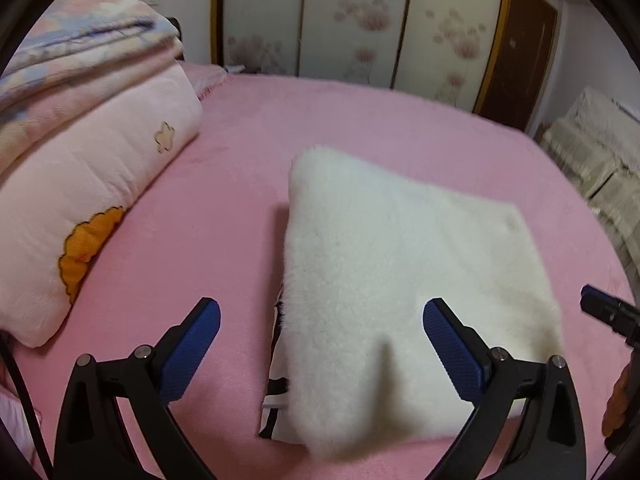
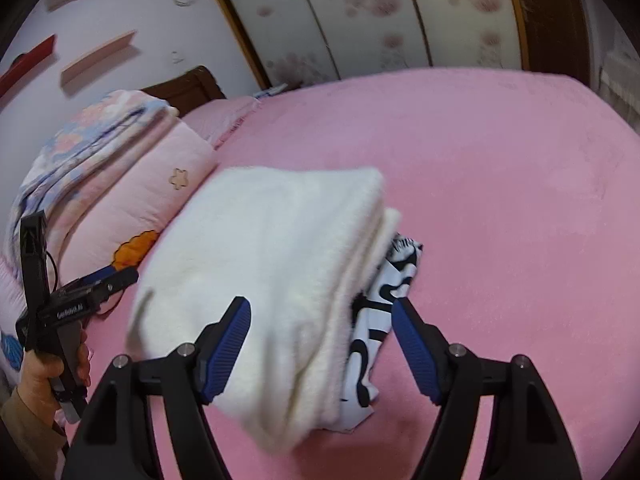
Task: Fold large clothes
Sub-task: 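Carry the cardigan onto the black-and-white garment and lower it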
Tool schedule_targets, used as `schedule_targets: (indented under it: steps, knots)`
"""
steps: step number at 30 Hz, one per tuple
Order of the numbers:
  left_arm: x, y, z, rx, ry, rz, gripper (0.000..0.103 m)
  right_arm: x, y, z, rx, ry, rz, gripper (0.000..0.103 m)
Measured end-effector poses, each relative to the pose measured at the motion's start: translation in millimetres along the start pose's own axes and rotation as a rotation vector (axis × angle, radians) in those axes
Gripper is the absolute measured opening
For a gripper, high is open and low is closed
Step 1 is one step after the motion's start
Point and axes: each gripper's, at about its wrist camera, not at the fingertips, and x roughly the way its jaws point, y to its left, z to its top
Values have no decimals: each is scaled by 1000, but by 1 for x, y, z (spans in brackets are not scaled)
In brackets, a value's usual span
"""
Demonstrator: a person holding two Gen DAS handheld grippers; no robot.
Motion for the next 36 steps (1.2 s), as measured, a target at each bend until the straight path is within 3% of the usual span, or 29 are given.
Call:
schedule_targets:
  steps: [2,3,4,7,9,12,14,19,22,29,36]
  knots:
    - [-15,-2,-3,-15,-44,-20,81,-7,14,-4,-38,-14,6,47]
    - [-18,-5,-5,-15,-49,-17,65,-6,22,-7,-57,-14,6,43]
    - [-18,-9,-8,-17,-39,4,57,-5,27,-10,-67,-14,-3,36]
    - [-3,-15,-22,-21,18,-3,52,16,44,-16,-94,13,-31,24]
    - [9,-23,-30,4,55,10,51,29,42,-22,-94,36,-59,23]
    - [29,-20,-42,1,103,51,53,40,31,-29,-94,56,-160,23]
    - [35,-10,-42,-47,116,34,57,52,15,-32,-59,104,-115,26]
    - [50,13,-46,-152,145,-6,77,52,2,-36,-30,104,-97,31]
    - [50,19,-49,-180,129,-13,78,45,-2,-37,19,117,-68,36]
    - [22,12,-54,-224,127,17,78,9,-11,-45,91,179,-58,36]
    - [-40,-17,-63,-229,170,44,78,-67,-16,-54,109,182,-87,37]
